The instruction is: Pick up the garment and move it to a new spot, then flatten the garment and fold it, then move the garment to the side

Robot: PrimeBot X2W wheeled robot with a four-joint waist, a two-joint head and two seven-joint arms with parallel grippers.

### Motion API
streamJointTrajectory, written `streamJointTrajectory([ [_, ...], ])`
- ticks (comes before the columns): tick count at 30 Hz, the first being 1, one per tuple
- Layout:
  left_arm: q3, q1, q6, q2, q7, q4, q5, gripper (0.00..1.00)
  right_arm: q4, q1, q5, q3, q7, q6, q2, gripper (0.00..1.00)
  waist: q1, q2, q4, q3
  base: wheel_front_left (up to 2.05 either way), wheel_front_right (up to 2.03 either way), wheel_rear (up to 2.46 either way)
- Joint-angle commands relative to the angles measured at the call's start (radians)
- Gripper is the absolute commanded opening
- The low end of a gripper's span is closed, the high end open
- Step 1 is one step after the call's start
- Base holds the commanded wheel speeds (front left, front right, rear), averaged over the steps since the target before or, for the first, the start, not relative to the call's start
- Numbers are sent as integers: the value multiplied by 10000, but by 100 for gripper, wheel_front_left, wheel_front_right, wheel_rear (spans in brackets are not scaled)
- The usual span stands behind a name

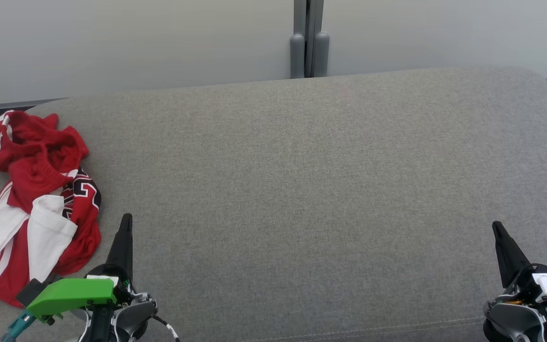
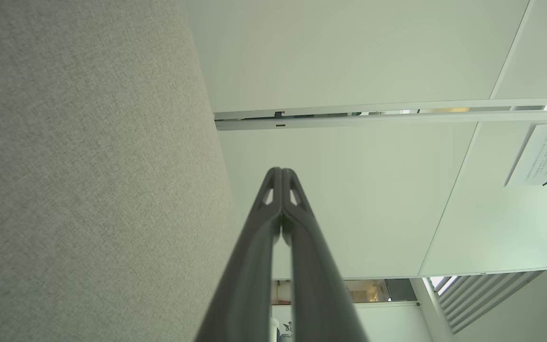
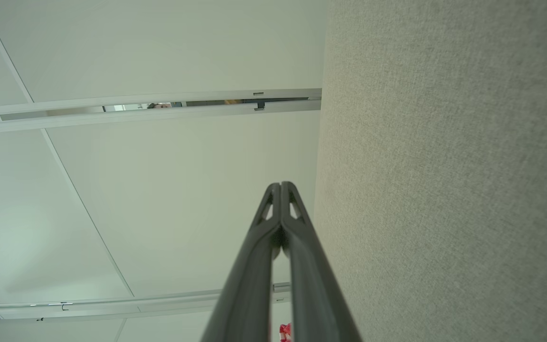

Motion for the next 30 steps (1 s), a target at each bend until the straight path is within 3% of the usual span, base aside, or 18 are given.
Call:
streamJointTrajectory([
  [1, 18, -123, -37, 7, 4, 7, -30, 0, -9, -61, -77, -19, 26, 4, -12, 0, 0, 0, 0, 0, 0, 0, 0],
  [8, 18, -123, -37, 7, 4, 7, -30, 0, -9, -61, -77, -19, 26, 4, -12, 0, 0, 0, 0, 0, 0, 0, 0],
  [9, -1, 0, 0, 0, -2, 0, 1, 100, 0, 0, -1, 2, -2, 0, 0, 100, 0, 0, 0, 0, 0, 0, 0],
  [12, -30, 82, 4, -8, -10, 114, 5, 100, 118, 63, -1, 23, -16, 0, 46, 100, 0, 0, 0, -1, 0, 0, 0],
  [13, -45, 166, 4, -13, -11, 215, 6, 0, 218, 121, 0, 34, -19, -2, 84, 0, 0, 0, 0, -1, 0, 0, 0],
  [14, -65, 271, 4, -19, -11, 304, 6, 100, 321, 172, 0, 44, -19, -2, 122, 100, 0, 0, 0, -2, 0, 0, 0],
  [22, -165, 464, 74, -16, -334, 83, 354, 100, 312, 201, -333, 508, -492, -1, 116, 100, 0, 0, -1, -36, 0, 0, 0],
  [30, -216, 593, 275, -11, -642, -300, 1424, 100, 152, 170, -1360, 801, -937, -1, 98, 100, 0, 0, 4, -70, 0, 0, 0],
])
